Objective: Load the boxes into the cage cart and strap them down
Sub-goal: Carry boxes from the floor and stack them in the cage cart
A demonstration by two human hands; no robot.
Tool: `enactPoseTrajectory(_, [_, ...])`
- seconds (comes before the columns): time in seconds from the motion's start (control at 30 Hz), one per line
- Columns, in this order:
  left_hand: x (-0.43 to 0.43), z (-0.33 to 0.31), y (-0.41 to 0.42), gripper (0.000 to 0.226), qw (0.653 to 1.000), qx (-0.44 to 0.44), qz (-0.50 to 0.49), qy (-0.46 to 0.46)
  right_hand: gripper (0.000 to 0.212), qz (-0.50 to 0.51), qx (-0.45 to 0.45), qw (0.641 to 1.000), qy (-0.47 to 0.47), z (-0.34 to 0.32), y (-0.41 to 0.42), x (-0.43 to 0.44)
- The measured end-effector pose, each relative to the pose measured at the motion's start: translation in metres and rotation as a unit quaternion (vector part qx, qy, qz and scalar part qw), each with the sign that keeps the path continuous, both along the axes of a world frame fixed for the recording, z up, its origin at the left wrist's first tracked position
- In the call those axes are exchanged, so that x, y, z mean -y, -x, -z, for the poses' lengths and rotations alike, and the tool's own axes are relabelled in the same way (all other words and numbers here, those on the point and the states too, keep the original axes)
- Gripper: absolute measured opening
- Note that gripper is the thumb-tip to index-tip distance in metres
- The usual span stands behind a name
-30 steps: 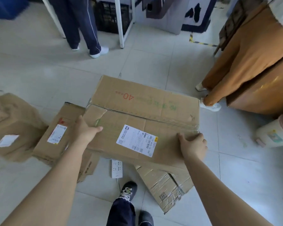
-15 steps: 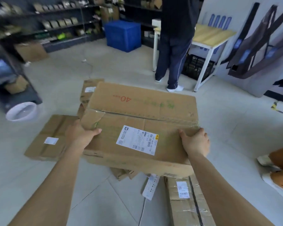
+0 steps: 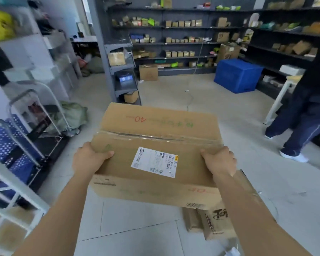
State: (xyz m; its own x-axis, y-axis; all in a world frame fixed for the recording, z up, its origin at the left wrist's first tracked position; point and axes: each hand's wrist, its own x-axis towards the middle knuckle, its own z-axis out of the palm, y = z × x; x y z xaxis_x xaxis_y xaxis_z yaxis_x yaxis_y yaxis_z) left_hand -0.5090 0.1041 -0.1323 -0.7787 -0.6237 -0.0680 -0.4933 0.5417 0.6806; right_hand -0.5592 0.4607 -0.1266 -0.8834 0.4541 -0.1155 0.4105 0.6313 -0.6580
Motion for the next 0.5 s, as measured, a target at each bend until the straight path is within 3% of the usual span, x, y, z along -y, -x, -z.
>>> enactPoseTrajectory(0.3, [0.167, -0.02, -0.087, 0.103, 0.986, -0.017, -0.166, 0.013, 0.077, -0.152, -0.037, 0.988, 0.006, -0.02, 0.026, 0.201])
enactPoseTrajectory(0.5, [0.236, -0.034, -0.145, 0.095, 0.956, -0.021, -0.288, 0.045, 0.077, -0.262, -0.059, 0.963, 0.002, -0.037, 0.037, 0.32])
